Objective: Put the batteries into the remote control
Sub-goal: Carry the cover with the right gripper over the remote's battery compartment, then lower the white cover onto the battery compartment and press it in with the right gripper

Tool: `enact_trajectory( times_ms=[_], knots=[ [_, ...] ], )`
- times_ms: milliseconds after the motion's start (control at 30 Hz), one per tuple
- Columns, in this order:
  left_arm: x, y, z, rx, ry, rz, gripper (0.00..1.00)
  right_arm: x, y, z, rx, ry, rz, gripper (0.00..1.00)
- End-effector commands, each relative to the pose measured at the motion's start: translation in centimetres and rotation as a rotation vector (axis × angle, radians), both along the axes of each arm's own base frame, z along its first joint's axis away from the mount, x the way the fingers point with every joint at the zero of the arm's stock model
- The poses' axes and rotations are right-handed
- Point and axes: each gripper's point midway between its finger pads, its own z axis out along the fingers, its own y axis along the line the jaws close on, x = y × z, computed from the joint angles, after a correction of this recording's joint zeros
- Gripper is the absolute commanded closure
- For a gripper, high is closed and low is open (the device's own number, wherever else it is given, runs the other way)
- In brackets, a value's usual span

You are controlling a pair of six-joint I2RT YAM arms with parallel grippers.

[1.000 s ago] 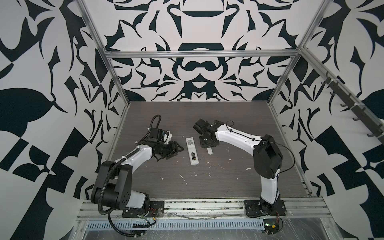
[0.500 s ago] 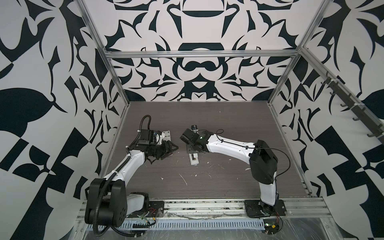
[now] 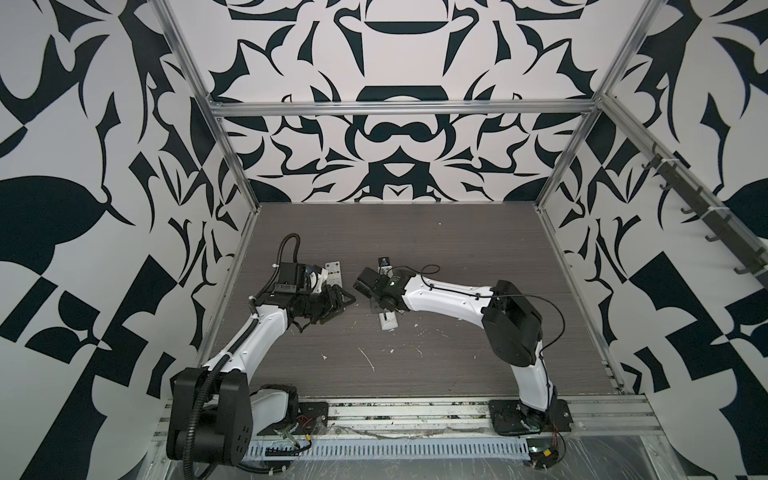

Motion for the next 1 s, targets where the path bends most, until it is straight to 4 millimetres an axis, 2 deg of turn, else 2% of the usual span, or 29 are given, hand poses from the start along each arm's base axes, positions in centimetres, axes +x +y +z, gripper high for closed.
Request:
enact_trajectory(
  times_ms=[0,500,700,967],
  knots=[
    [-0.6,0.1,-0.1,-0.007,0.011,0.0,0.39,0.7,0.7,1.9,0.04,-0.053,-0.025,0.99],
    [-0.7,0.1,0.0,-0.008,0.008,0.001,0.38,0.6,1.2,0.6,0.04,-0.028,-0.035,1.0],
    [-0.6,0.2,0.1,-0.008,0.002,0.003,0.38,0.2,0.7,0.1,0.011,-0.016,-0.042,1.0],
    [-0.5,0.3,0.1,-0.011,-0.001,0.008,0.38,0.0,1.2,0.0,0.015,-0.004,-0.037,1.0]
  ],
)
